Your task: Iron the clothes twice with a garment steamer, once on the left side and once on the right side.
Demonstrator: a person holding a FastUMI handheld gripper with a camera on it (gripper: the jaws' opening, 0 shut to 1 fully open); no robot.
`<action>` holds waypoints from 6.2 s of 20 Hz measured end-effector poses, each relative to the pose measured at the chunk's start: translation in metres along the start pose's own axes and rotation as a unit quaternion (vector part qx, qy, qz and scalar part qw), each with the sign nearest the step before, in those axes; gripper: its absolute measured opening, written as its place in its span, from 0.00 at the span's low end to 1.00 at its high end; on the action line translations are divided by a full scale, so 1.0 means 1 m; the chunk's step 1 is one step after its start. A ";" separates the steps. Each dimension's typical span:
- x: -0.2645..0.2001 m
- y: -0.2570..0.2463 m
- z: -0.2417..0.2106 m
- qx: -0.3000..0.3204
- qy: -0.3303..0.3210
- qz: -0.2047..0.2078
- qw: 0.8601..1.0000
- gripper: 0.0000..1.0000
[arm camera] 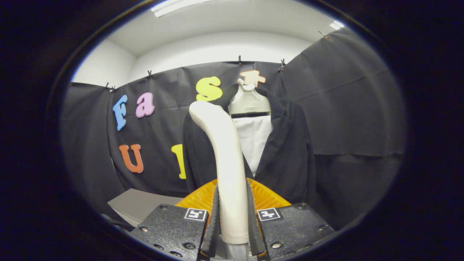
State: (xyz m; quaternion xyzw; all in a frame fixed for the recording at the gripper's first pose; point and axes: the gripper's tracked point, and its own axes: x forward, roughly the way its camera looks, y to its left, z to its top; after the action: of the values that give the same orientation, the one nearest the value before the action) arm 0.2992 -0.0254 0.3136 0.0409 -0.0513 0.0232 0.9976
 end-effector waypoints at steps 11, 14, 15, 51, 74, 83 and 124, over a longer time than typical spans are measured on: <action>0.039 -0.021 -0.047 -0.027 0.045 -0.032 0.998 0.38; 0.036 -0.029 -0.065 -0.032 0.057 -0.036 0.997 0.38; 0.035 -0.031 -0.070 -0.034 0.063 -0.038 0.997 0.38; 0.001 -0.069 -0.322 -0.028 0.281 -0.086 0.956 0.38; -0.125 -0.169 -0.266 0.114 0.224 -0.230 0.940 0.38; -0.087 -0.227 -0.117 0.129 0.118 -0.249 0.953 0.38; 0.056 -0.168 -0.125 -0.002 0.150 -0.237 0.960 0.38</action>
State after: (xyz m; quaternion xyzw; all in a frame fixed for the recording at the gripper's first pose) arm 0.3761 -0.1795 0.1819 0.0460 0.1105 -0.2083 0.9707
